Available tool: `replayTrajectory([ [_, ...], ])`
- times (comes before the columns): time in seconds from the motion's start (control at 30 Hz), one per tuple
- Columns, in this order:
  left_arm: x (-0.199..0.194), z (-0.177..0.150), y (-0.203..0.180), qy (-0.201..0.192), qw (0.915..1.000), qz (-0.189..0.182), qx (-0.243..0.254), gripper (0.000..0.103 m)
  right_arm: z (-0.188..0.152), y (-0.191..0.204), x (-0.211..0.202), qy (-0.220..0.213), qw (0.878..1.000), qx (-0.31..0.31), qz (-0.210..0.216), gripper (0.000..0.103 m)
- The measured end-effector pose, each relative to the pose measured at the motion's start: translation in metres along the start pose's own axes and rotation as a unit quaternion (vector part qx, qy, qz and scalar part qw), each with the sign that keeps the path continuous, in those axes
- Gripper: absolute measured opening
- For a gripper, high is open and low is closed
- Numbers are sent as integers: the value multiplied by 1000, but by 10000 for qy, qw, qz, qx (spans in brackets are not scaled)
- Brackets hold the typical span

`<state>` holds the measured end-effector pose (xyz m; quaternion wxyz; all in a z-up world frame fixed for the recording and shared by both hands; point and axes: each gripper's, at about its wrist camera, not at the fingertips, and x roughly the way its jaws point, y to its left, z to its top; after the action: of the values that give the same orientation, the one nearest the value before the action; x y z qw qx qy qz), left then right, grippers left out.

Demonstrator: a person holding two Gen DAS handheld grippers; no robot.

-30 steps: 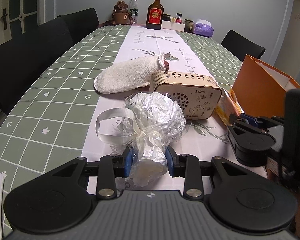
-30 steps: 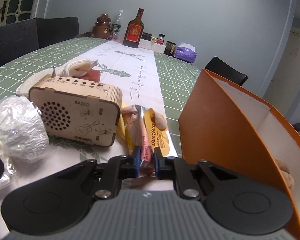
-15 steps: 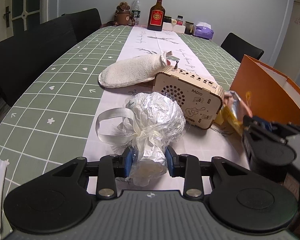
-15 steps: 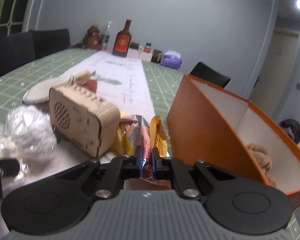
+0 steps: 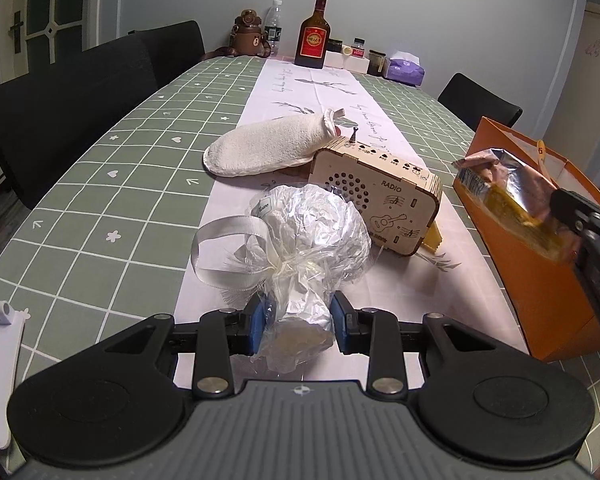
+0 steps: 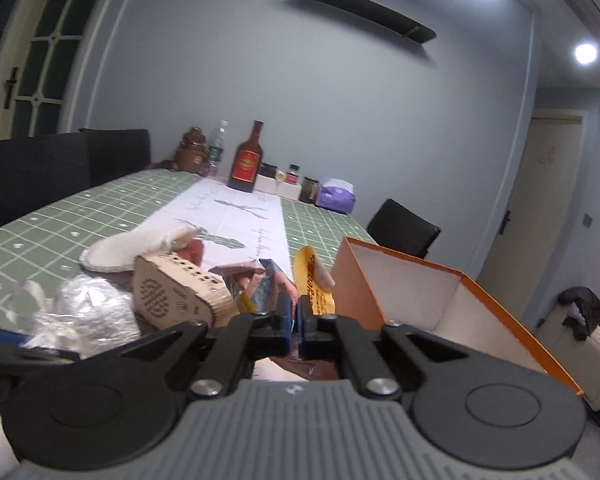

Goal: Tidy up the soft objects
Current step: 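Lift the snack bag with the right gripper while the left gripper lifts the bundle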

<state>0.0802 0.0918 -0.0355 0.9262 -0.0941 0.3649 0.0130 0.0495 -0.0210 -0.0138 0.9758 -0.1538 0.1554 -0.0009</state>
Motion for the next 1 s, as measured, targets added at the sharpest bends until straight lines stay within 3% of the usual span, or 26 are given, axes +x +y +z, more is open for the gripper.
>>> replayTrajectory([
  [0.13, 3, -1, 0, 34, 10000, 2, -53, 38, -11, 13, -9, 198, 9989, -89, 421, 0],
  [0.7, 6, -4, 3, 96, 9999, -141, -30, 38, -31, 36, 44, 657, 9955, -394, 558, 0],
  [0.8, 8, -2, 7, 129, 9997, -177, -115, 38, -34, 31, 59, 1051, 9902, -182, 902, 0],
  [1.0, 9, 0, 8, 152, 9996, -169, -154, 38, -29, 17, 54, 1363, 9801, 294, 1412, 0],
])
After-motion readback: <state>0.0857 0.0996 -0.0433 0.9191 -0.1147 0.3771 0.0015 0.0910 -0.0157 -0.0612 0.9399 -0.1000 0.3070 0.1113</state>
